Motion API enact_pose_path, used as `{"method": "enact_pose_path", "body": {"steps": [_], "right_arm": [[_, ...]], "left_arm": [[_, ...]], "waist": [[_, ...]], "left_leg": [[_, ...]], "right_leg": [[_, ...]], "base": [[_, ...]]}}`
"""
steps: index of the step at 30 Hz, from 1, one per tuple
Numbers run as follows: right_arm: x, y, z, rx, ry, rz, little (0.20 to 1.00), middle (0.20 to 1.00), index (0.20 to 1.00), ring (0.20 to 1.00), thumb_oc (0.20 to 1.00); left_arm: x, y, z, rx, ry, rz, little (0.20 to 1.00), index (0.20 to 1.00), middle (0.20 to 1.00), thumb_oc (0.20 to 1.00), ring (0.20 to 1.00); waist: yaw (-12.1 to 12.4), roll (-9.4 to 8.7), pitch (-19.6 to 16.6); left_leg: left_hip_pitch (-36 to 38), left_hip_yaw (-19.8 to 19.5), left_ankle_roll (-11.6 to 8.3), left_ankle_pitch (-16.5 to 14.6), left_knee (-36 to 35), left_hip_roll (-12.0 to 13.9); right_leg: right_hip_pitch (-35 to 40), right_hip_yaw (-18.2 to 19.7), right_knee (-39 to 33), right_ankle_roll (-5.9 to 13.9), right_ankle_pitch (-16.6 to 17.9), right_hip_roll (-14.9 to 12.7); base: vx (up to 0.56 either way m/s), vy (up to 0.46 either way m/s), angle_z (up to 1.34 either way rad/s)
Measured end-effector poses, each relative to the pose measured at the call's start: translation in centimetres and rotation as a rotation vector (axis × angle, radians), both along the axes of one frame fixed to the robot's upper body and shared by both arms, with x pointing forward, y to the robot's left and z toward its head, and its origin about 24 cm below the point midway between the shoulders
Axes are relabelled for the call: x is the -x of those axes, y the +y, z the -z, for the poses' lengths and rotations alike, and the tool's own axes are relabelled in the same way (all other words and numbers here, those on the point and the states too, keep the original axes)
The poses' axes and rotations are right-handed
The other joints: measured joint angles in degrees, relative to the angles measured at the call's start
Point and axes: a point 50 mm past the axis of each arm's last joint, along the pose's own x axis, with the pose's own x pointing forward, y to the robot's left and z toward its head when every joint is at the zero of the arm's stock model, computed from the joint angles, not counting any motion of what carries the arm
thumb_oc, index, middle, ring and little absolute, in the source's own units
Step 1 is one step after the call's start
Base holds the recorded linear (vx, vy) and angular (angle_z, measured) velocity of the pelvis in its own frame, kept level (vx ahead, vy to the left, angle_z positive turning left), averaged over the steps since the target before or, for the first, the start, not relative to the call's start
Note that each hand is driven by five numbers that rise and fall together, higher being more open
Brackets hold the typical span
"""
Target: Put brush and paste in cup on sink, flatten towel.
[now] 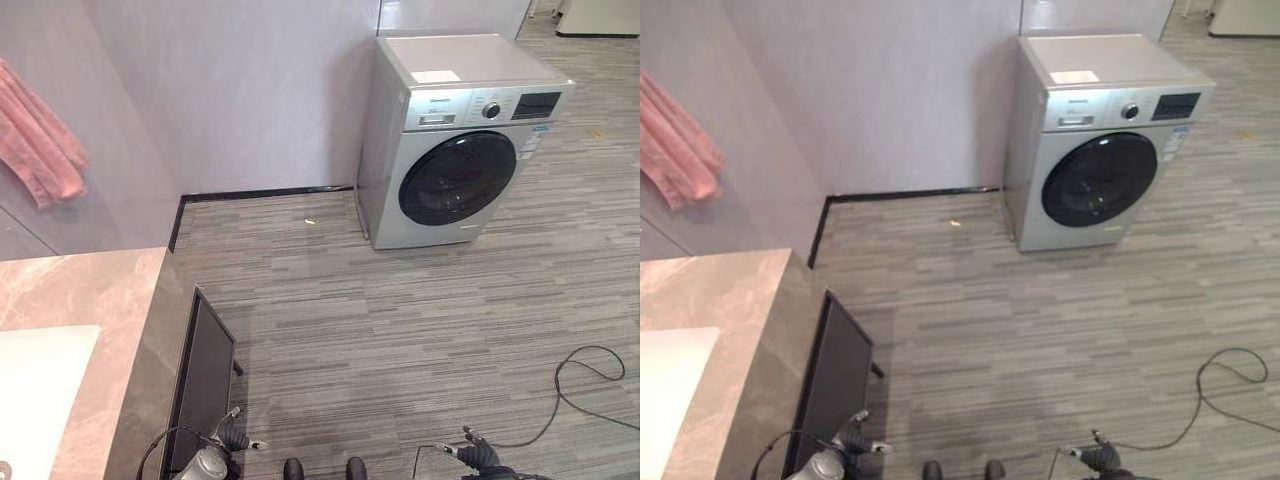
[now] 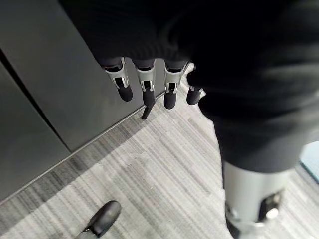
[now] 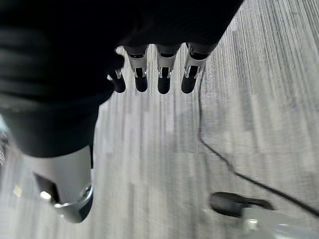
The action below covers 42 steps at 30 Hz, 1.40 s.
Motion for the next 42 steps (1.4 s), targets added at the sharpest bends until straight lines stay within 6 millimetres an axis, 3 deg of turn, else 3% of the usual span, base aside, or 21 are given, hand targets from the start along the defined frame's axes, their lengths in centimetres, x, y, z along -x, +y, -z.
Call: {"method": "enact_pose_path", "body": {"steps": [4, 5, 8, 12, 15, 22, 25, 27, 28, 31, 33, 36, 39, 41, 42], "right_arm": [[0.3, -0.3, -0.1, -0.01, -0.021, 0.042, 1.0, 1.0, 1.0, 1.0, 1.0], [-0.5, -0.3, -0.4, -0.006, -0.043, 0.032, 1.0, 1.0, 1.0, 1.0, 1.0], [-2.7, -0.1, -1.0, -0.003, -0.093, 0.005, 1.0, 1.0, 1.0, 1.0, 1.0], [-3.4, -0.3, -1.3, 0.01, -0.115, 0.001, 1.0, 1.0, 1.0, 1.0, 1.0], [-3.2, -0.5, -1.3, 0.025, -0.11, 0.011, 1.0, 1.0, 1.0, 1.0, 1.0], [-3.9, -0.3, -1.3, 0.059, -0.096, -0.037, 1.0, 1.0, 1.0, 1.0, 1.0], [-4.8, 0.1, -1.5, 0.059, -0.115, -0.066, 1.0, 1.0, 1.0, 1.0, 1.0], [-4.9, 0.1, -1.6, 0.06, -0.123, -0.074, 1.0, 1.0, 1.0, 1.0, 1.0], [-5.1, 0.0, -1.8, 0.063, -0.129, -0.074, 1.0, 1.0, 1.0, 1.0, 1.0], [-5.9, 0.4, -2.3, 0.053, -0.175, -0.09, 1.0, 1.0, 1.0, 1.0, 1.0], [-6.5, 0.7, -2.6, 0.044, -0.2, -0.104, 1.0, 1.0, 1.0, 1.0, 1.0], [-6.3, 0.8, -2.5, 0.077, -0.174, -0.172, 1.0, 1.0, 1.0, 1.0, 1.0], [-7.1, 0.8, -2.9, 0.118, -0.185, -0.227, 1.0, 1.0, 1.0, 1.0, 1.0], [-7.7, 0.9, -3.3, 0.118, -0.211, -0.231, 1.0, 1.0, 1.0, 1.0, 1.0], [-7.1, 0.8, -3.0, 0.111, -0.197, -0.216, 1.0, 1.0, 1.0, 1.0, 1.0]], "left_arm": [[-0.4, 0.0, -0.3, 0.022, -0.034, -0.03, 1.0, 1.0, 1.0, 1.0, 1.0], [-1.2, -0.2, -0.7, 0.028, -0.067, -0.022, 1.0, 1.0, 1.0, 1.0, 1.0], [-2.5, -0.3, -1.2, 0.043, -0.104, -0.042, 1.0, 1.0, 1.0, 1.0, 1.0], [-3.7, -0.5, -1.8, 0.045, -0.139, -0.043, 1.0, 1.0, 1.0, 1.0, 1.0], [-4.1, -0.5, -2.0, 0.035, -0.158, -0.048, 1.0, 1.0, 1.0, 1.0, 1.0], [-3.9, -0.8, -1.8, 0.038, -0.147, -0.029, 1.0, 1.0, 1.0, 1.0, 1.0], [-3.9, -0.9, -1.9, 0.045, -0.158, -0.028, 1.0, 1.0, 1.0, 1.0, 1.0], [-4.7, -1.6, -2.6, 0.069, -0.202, 0.002, 1.0, 1.0, 1.0, 1.0, 1.0], [-5.1, -2.4, -3.0, 0.089, -0.227, 0.039, 1.0, 1.0, 1.0, 1.0, 1.0], [-6.1, -3.0, -4.2, 0.125, -0.295, 0.084, 1.0, 1.0, 1.0, 1.0, 1.0], [-6.3, -3.0, -4.9, 0.137, -0.332, 0.118, 1.0, 1.0, 1.0, 1.0, 1.0], [-6.0, -2.7, -4.6, 0.132, -0.311, 0.125, 1.0, 1.0, 1.0, 1.0, 1.0], [-4.8, -2.4, -3.4, 0.121, -0.242, 0.102, 1.0, 1.0, 1.0, 1.0, 1.0], [-4.2, -2.1, -2.8, 0.11, -0.205, 0.086, 1.0, 1.0, 1.0, 1.0, 1.0], [-3.9, -2.1, -2.6, 0.108, -0.192, 0.076, 1.0, 1.0, 1.0, 1.0, 1.0]], "waist": [[-0.1, -0.73, 0.7], [0.0, -1.53, 2.0], [0.2, -2.92, 3.9], [0.1, -3.12, 5.2], [0.1, -2.84, 5.2], [0.2, -2.84, 5.3], [0.3, -2.42, 5.1], [0.6, -1.97, 5.2], [1.6, -1.24, 5.8], [1.6, -0.17, 6.4], [1.5, 0.24, 6.5], [1.4, 0.06, 6.6], [0.2, -0.55, 6.7], [0.0, -1.1, 6.6], [-0.2, -1.91, 5.9]], "left_leg": [[-2.0, -0.4, -1.04, -1.3, 4.4, 0.7], [-4.0, -0.6, -1.52, -3.0, 8.4, 1.0], [-7.6, -0.2, -1.34, -6.1, 15.7, 1.0], [-9.5, -0.2, -0.26, -9.8, 22.4, 0.9], [-11.3, -0.1, 0.25, -10.7, 25.1, 1.0], [-11.7, 0.2, 0.86, -11.5, 24.6, 0.7], [-11.6, 0.6, 0.98, -11.4, 22.8, 0.1], [-11.0, 0.2, 2.56, -10.8, 20.3, -1.9], [-7.8, 1.0, 3.24, -9.0, 16.3, -2.5], [-5.4, 1.1, 4.13, -8.9, 14.1, -2.9], [-3.4, 1.7, 5.71, -8.9, 12.4, -3.3], [-2.4, 1.7, 7.21, -9.7, 11.3, -3.8], [-0.8, 2.4, 6.55, -10.7, 9.9, -3.2], [0.1, 2.8, 4.67, -11.8, 10.2, -2.8], [0.7, 1.7, 3.2, -13.2, 11.6, -2.7]], "right_leg": [[-3.0, -1.3, 6.4, -1.12, -3.6, 0.4], [-7.0, -1.4, 14.5, -1.76, -7.5, 0.4], [-11.9, -1.6, 24.4, -2.75, -12.3, -0.5], [-13.7, -2.4, 31.7, -2.84, -16.1, -1.4], [-14.4, -3.0, 33.3, -2.62, -17.0, -1.7], [-14.5, -3.2, 32.5, -1.79, -16.5, -2.1], [-14.4, -2.9, 30.6, -0.42, -15.6, -2.7], [-14.4, -3.1, 30.3, 1.26, -14.1, -3.7], [-15.2, -3.0, 33.4, 5.03, -11.7, -4.6], [-17.9, -2.5, 40.9, 7.88, -9.2, -5.5], [-20.9, -2.9, 45.6, 7.51, -8.2, -6.8], [-22.5, -3.1, 42.4, 6.76, -8.7, -6.9], [-25.7, -7.6, 32.0, 6.26, -7.4, -8.4], [-26.5, -7.1, 28.5, 6.53, -4.3, -7.8], [-24.9, -5.8, 25.9, 6.4, -1.9, -7.1]], "base": [[-0.02, -0.102, 0.1], [-0.04, -0.091, 0.01], [0.01, -0.036, 0.01], [0.01, 0.019, 0.1], [0.02, 0.092, 0.17], [0.04, 0.138, 0.03], [0.06, 0.199, -0.03], [0.09, 0.262, 0.05], [0.06, 0.222, -0.11], [0.11, 0.139, -0.2], [0.13, 0.015, -0.16], [0.18, -0.022, -0.07], [0.34, -0.133, -0.07], [0.36, -0.274, -0.06], [0.24, -0.205, 0.32]]}}
